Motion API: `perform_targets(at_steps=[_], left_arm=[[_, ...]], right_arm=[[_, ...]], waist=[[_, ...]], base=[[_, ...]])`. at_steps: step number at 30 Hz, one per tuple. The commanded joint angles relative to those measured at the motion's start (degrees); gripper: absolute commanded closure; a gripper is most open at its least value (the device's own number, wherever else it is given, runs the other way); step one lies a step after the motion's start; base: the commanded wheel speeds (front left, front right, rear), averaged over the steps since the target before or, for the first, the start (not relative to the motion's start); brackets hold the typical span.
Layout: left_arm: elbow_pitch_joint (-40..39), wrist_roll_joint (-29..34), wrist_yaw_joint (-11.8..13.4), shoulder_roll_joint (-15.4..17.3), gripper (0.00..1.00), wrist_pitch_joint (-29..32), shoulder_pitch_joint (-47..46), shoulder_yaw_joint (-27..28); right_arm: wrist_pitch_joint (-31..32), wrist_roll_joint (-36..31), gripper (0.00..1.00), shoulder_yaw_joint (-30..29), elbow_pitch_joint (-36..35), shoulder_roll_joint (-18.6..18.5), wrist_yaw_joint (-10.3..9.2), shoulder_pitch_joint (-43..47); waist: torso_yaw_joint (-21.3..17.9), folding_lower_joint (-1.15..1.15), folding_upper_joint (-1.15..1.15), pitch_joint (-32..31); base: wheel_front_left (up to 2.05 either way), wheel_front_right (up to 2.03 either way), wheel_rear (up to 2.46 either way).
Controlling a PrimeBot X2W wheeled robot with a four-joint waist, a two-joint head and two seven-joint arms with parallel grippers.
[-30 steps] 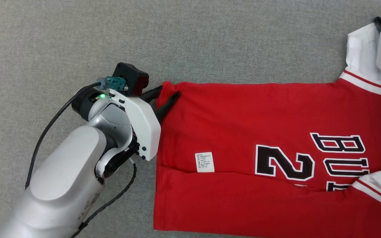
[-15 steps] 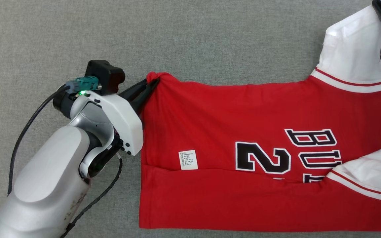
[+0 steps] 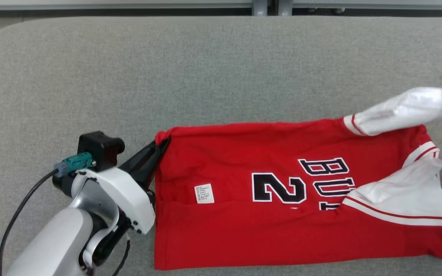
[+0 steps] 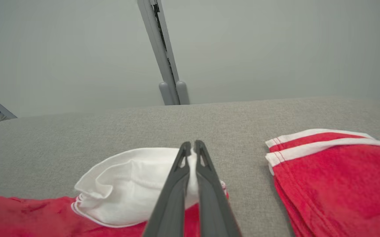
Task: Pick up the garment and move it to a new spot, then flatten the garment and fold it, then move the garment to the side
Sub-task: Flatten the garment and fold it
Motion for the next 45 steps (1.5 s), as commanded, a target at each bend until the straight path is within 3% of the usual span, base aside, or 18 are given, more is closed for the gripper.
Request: perform_targets(at_steps=[1, 8, 10, 11, 12, 13, 17, 18, 19, 20, 21, 22, 26, 33, 45], left_arm=[[-0.8, -0.7, 0.6, 0.7, 1.00, -0.5, 1.9, 0.5], [-3.6, -2.0, 3.5, 2.7, 1.00, -3.2, 12.0, 1.5], [-3.3, -1.1, 4.9, 3.2, 0.80, -4.5, 14.5, 1.5], [-2.8, -0.3, 5.8, 3.5, 0.62, -5.2, 15.7, 1.4], [-2.4, -0.4, 6.3, 3.3, 0.00, -5.6, 17.2, 1.1], [-2.3, -0.1, 6.8, 3.0, 0.00, -6.4, 18.3, 0.9], [-1.3, 1.2, 11.3, 3.2, 0.00, -10.1, 23.8, 2.4], [-1.3, 1.2, 11.3, 3.2, 0.00, -10.1, 23.8, 2.4], [-1.7, 0.8, 14.7, 2.4, 0.00, -13.9, 26.7, 4.9], [-2.1, 1.7, 16.5, 2.3, 0.00, -16.5, 27.9, 6.4], [-2.1, 1.7, 16.5, 2.3, 0.00, -16.5, 27.9, 6.4], [-2.5, 2.1, 19.7, 1.0, 0.00, -21.5, 30.6, 9.3], [-3.3, 4.6, 22.2, -1.8, 0.00, -24.9, 32.6, 12.9], [-2.8, 10.3, 19.7, -8.8, 0.00, -25.2, 31.9, 16.2], [-1.7, 18.2, 10.9, -16.5, 0.00, -25.2, 34.2, 24.8]], right_arm=[[0.4, 0.1, 1.00, -1.1, -1.9, 0.9, 0.00, 3.0], [2.8, -0.9, 1.00, -2.7, -8.9, 8.2, 0.00, 16.9], [3.1, -1.6, 1.00, -1.8, -8.2, 9.4, 0.00, 18.6], [3.0, -2.3, 0.89, -1.2, -7.6, 9.8, 0.00, 19.1], [2.6, -3.1, 0.07, -0.9, -7.0, 9.9, 0.00, 19.2], [2.0, -4.2, 0.00, -1.0, -6.3, 9.7, 0.00, 19.2], [3.2, -5.0, 0.00, -0.4, -5.7, 8.5, 0.00, 18.9], [3.2, -5.0, 0.00, -0.4, -5.7, 8.5, 0.00, 18.9], [4.1, -5.2, 0.00, -1.3, -6.7, 7.3, 0.00, 18.2], [4.7, -5.4, 0.00, -2.0, -7.0, 7.0, 0.00, 17.8], [4.7, -5.4, 0.00, -2.0, -7.0, 7.0, 0.00, 17.8], [6.1, -6.5, 0.00, -3.1, -7.1, 6.3, 0.00, 16.5], [9.9, -9.1, 0.00, -2.5, -4.0, 6.0, 0.00, 13.4], [11.3, -14.1, 0.00, -1.4, 7.4, 7.1, 0.00, 10.2], [9.8, -17.5, 0.00, -2.9, 21.7, 5.9, -0.15, 8.5]], waist=[[-1.5, 0.00, 0.00, -2.8], [-4.3, 0.00, 0.00, -5.0], [-5.0, 0.00, 0.00, -5.1], [-5.5, 0.00, 0.00, -5.1], [-5.9, 0.00, 0.00, -5.1], [-6.2, 0.00, 0.00, -5.2], [-7.0, 0.00, 0.00, -6.2], [-7.0, 0.00, 0.00, -6.2], [-7.3, 0.00, 0.00, -6.8], [-7.4, 0.00, 0.00, -6.9], [-7.4, 0.00, 0.00, -6.9], [-7.3, 0.00, 0.00, -7.2], [-6.1, 0.00, 0.00, -6.8], [-3.1, 0.00, 0.00, -6.0], [-1.6, 0.00, 0.00, -5.9]], base=[[0.00, 0.00, 0.00], [0.00, 0.00, 0.00], [0.00, 0.00, 0.00], [0.00, 0.00, 0.00], [0.00, 0.00, 0.00], [0.00, 0.00, 0.00], [0.00, 0.00, 0.00], [0.00, 0.00, 0.00], [0.00, 0.00, 0.00], [0.00, 0.00, 0.00], [0.00, 0.00, 0.00], [0.00, 0.00, 0.00], [0.00, 0.00, 0.00], [0.00, 0.00, 0.00], [0.00, 0.00, 0.00]])
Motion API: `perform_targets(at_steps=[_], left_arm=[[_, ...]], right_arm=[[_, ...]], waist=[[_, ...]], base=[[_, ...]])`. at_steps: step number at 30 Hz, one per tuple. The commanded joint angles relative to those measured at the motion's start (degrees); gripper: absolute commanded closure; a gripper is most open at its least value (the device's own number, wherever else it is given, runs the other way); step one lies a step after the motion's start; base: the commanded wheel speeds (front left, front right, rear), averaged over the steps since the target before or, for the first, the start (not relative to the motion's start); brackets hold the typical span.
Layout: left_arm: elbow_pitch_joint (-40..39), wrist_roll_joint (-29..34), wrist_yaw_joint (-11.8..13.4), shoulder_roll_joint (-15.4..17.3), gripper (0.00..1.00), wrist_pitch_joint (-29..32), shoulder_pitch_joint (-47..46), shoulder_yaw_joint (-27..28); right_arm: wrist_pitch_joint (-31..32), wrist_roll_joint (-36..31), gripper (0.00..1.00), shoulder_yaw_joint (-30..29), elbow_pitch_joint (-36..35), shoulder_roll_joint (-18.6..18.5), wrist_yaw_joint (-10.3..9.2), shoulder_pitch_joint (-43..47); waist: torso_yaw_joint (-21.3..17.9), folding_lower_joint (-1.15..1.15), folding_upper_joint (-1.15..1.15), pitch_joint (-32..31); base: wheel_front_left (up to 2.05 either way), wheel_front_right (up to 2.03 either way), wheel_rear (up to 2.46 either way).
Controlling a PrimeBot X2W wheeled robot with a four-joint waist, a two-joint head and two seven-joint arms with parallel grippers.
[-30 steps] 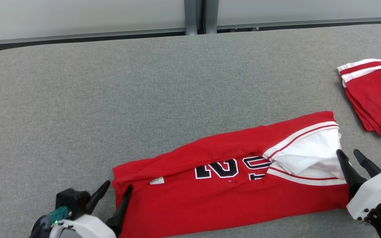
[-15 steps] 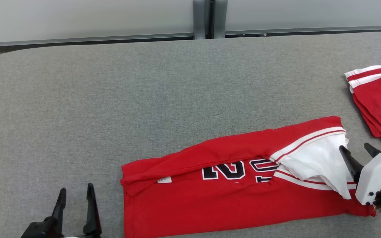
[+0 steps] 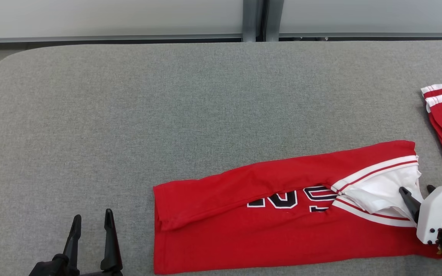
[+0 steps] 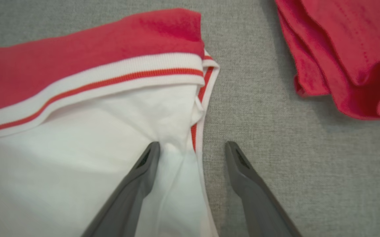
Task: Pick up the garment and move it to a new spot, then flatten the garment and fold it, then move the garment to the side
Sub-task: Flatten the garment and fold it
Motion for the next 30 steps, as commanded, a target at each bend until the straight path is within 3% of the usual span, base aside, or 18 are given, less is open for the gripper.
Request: perform_targets(at_steps=[1, 3, 5, 6, 8, 13, 18, 22, 26, 30], left_arm=[[0.3, 1.0, -1.0, -0.5, 0.00, -0.2, 0.4, 1.1], [0.9, 1.7, -2.1, -1.3, 0.00, -0.2, 0.7, 2.1], [1.6, 2.4, -3.0, -2.1, 0.00, -0.2, 1.2, 2.7], [1.9, 2.7, -3.5, -2.3, 0.00, -0.2, 1.4, 2.8], [2.4, 3.2, -4.2, -2.8, 0.00, -0.2, 1.5, 3.4], [3.6, 3.8, -5.5, -3.7, 0.00, -0.2, 2.6, 4.8], [4.4, 3.9, -6.5, -4.2, 0.00, -0.2, 3.8, 5.4], [4.9, 4.0, -6.9, -4.4, 0.00, -0.2, 4.5, 5.2], [4.8, 3.6, -6.5, -4.5, 0.00, -0.2, 5.2, 5.5], [4.2, 2.3, -5.8, -4.5, 0.00, -0.2, 4.7, 4.4]], right_arm=[[0.6, 0.3, 0.00, 0.4, 2.9, -0.3, -0.35, 1.0], [1.2, 2.4, 0.00, 2.4, 4.5, 0.9, -0.33, 1.2], [2.3, 6.0, 0.86, 6.5, 5.6, 1.3, -0.19, 1.9], [1.6, 8.2, 1.00, 7.3, 5.6, 0.9, -0.04, 1.8], [-0.4, 12.3, 1.00, 7.8, 5.0, -0.1, -0.11, 1.1], [-1.9, 18.2, 1.00, 5.8, 2.6, -6.9, -0.22, 0.3], [-0.6, 20.9, 1.00, 0.4, -1.2, -13.8, -0.20, 1.3], [1.1, 21.4, 1.00, -2.2, -5.4, -16.9, -0.20, 2.5], [5.8, 24.1, 1.00, 0.4, -15.5, -16.6, -0.15, 5.3], [9.8, 25.3, 1.00, 7.7, -25.2, -13.7, -0.16, 6.4]], waist=[[0.2, 0.00, 0.00, -0.4], [0.2, 0.00, 0.00, -1.1], [0.1, 0.00, 0.00, -2.1], [0.1, 0.00, 0.00, -2.4], [0.2, 0.00, 0.00, -3.4], [0.2, 0.00, 0.00, -6.2], [0.4, 0.00, 0.00, -8.1], [0.8, 0.00, 0.00, -9.0], [1.1, 0.00, 0.00, -9.6], [0.7, 0.00, 0.00, -8.7]], base=[[0.00, 0.00, 0.00], [0.00, 0.00, 0.00], [0.00, 0.00, 0.00], [0.00, 0.00, 0.00], [0.00, 0.00, 0.00], [0.00, 0.00, 0.00], [0.00, 0.00, 0.00], [0.00, 0.00, 0.00], [0.00, 0.00, 0.00], [0.00, 0.00, 0.00]])
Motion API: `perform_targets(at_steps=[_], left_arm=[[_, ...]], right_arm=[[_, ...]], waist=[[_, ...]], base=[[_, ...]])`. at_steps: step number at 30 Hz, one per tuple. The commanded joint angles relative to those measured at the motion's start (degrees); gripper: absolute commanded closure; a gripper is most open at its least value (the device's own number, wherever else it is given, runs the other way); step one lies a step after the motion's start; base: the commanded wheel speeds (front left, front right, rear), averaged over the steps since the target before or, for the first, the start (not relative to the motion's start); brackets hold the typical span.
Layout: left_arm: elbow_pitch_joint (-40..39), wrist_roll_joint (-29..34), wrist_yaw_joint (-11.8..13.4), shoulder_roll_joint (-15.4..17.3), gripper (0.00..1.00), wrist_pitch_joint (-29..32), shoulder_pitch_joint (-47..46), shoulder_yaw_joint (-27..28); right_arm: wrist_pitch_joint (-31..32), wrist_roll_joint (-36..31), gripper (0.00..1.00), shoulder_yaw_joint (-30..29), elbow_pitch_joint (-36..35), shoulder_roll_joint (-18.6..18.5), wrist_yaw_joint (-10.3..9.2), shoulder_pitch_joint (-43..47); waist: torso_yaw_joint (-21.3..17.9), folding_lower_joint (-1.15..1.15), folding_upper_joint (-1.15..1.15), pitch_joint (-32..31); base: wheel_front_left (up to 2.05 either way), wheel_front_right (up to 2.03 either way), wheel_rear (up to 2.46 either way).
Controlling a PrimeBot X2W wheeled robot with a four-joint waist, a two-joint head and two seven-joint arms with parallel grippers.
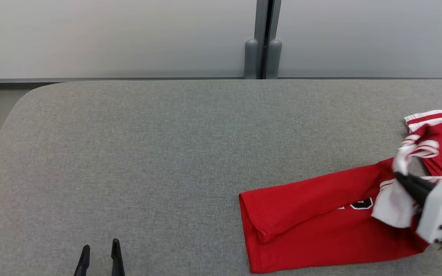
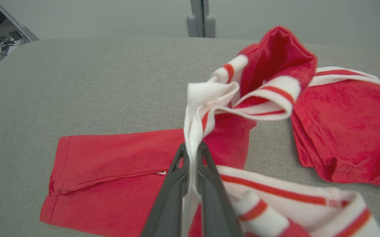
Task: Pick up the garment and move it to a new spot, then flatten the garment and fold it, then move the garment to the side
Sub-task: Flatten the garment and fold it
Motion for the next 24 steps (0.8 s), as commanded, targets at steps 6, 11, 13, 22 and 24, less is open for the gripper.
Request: perform_targets(at_steps=[6, 11, 13, 22, 24], left_arm=[[0.3, -0.6, 1.2, 0.1, 0.00, -0.2, -2.6, -1.6], [1.4, -0.5, 1.0, 0.1, 0.00, -0.2, -4.3, -3.1], [1.7, -0.7, 1.3, 0.1, 0.00, -0.2, -4.7, -3.3], [2.4, -1.4, 1.9, 0.1, 0.00, -0.2, -4.3, -3.6], [2.4, -1.2, 1.7, 0.1, 0.00, -0.2, -4.3, -3.5]], right_arm=[[-0.2, -2.3, 1.00, 13.4, -0.8, 11.0, 0.09, -1.7], [-5.3, -5.4, 1.00, 18.6, 6.1, 18.2, 0.10, -3.9], [-6.9, -5.8, 1.00, 19.9, 8.5, 20.2, 0.10, -4.5], [-12.6, -7.2, 0.00, 21.2, 13.0, 23.3, 0.10, -4.8], [-15.6, -7.0, 0.00, 21.1, 10.9, 23.4, 0.10, -4.4]], waist=[[-0.2, 0.00, 0.00, 1.9], [0.9, 0.00, 0.00, 2.6], [1.3, 0.00, 0.00, 2.7], [1.8, 0.00, 0.00, 1.8], [1.6, 0.00, 0.00, 1.5]], base=[[0.00, 0.00, 0.00], [0.00, 0.00, 0.00], [0.00, 0.00, 0.00], [0.00, 0.00, 0.00], [0.00, 0.00, 0.00]])
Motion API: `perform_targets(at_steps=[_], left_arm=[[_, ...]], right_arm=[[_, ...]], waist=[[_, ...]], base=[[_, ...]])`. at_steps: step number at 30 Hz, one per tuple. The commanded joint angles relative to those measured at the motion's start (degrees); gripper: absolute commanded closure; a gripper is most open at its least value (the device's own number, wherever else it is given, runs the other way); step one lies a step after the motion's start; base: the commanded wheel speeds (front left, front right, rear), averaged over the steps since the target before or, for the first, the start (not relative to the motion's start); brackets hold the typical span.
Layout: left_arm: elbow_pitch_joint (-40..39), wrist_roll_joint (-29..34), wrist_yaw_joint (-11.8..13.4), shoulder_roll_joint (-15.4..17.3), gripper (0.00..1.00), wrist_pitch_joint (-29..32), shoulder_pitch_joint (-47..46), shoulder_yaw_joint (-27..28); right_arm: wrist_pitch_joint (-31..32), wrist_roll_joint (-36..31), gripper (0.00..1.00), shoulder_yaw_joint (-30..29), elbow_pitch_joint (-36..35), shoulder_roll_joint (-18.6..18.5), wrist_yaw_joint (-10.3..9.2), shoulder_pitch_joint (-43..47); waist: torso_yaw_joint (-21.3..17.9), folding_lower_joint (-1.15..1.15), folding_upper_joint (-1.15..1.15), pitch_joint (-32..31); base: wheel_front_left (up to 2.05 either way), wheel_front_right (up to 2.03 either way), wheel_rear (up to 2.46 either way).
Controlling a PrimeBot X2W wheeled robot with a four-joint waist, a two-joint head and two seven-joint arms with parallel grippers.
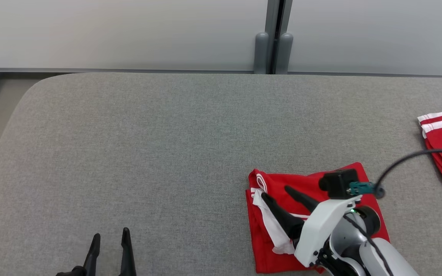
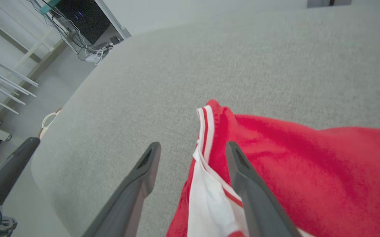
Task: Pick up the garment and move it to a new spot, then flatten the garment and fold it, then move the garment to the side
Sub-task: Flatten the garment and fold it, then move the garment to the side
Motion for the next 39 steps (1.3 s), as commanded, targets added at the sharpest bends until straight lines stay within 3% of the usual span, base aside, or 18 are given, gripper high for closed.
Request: perform_targets(at_steps=[1, 4, 7, 13, 15, 18, 24, 33, 39], left_arm=[[-0.1, 0.1, 0.2, 0.2, 0.00, -0.2, -0.3, 0.5], [-0.7, 0.3, 0.5, 0.2, 0.00, -0.2, 0.3, 1.8], [-1.4, 0.8, 0.2, 0.2, 0.00, -0.2, 1.2, 3.3], [-2.1, 2.5, -0.7, 0.2, 0.00, -0.2, 1.7, 5.3], [-2.8, 3.6, -0.8, 0.2, 0.00, -0.2, 1.9, 6.2], [-3.6, 6.1, -1.4, 0.2, 0.00, -0.2, 2.2, 6.6], [-4.2, 8.7, -2.3, 0.2, 0.00, -0.2, 2.9, 7.6], [-4.9, 9.6, -3.0, 0.2, 0.00, -0.2, 3.4, 7.4], [-5.4, 9.9, -3.5, 0.2, 0.00, -0.2, 2.2, 7.2]], right_arm=[[-3.0, 0.5, 0.00, -0.5, -2.7, -0.3, 0.10, 0.7], [-9.5, 2.8, 0.00, -1.6, -10.7, -1.3, 0.10, 2.8], [-15.2, -1.9, 0.00, -4.7, -15.7, -7.5, 0.00, 5.3], [-24.9, -12.3, 0.00, -16.0, -13.7, -13.1, 0.09, 11.1], [-31.2, -16.2, 0.00, -23.0, -9.7, -13.0, 0.09, 15.6], [-36.4, -19.5, 0.00, -28.0, -5.6, -11.7, 0.10, 18.9], [-38.3, -23.2, 0.00, -32.4, -0.5, -8.4, 0.09, 21.5], [-38.3, -24.7, 0.00, -32.0, -1.7, -6.1, 0.06, 22.5], [-38.3, -21.0, 0.00, -28.0, -2.0, -6.8, 0.06, 19.4]], waist=[[-0.2, 0.00, 0.00, -0.4], [-1.3, 0.00, 0.00, -1.3], [-3.3, 0.00, 0.00, -2.3], [-5.5, 0.00, 0.00, -4.4], [-5.8, 0.00, 0.00, -5.7], [-5.7, 0.00, 0.00, -6.7], [-5.3, 0.00, 0.00, -7.3], [-4.4, 0.00, 0.00, -7.4], [-3.4, 0.00, 0.00, -6.3]], base=[[0.00, 0.00, 0.00], [0.00, 0.00, 0.00], [0.00, 0.00, 0.00], [0.00, 0.00, 0.00], [0.00, 0.00, 0.00], [0.00, 0.00, 0.00], [0.00, 0.00, 0.00], [0.00, 0.00, 0.00], [0.00, 0.00, 0.00]])
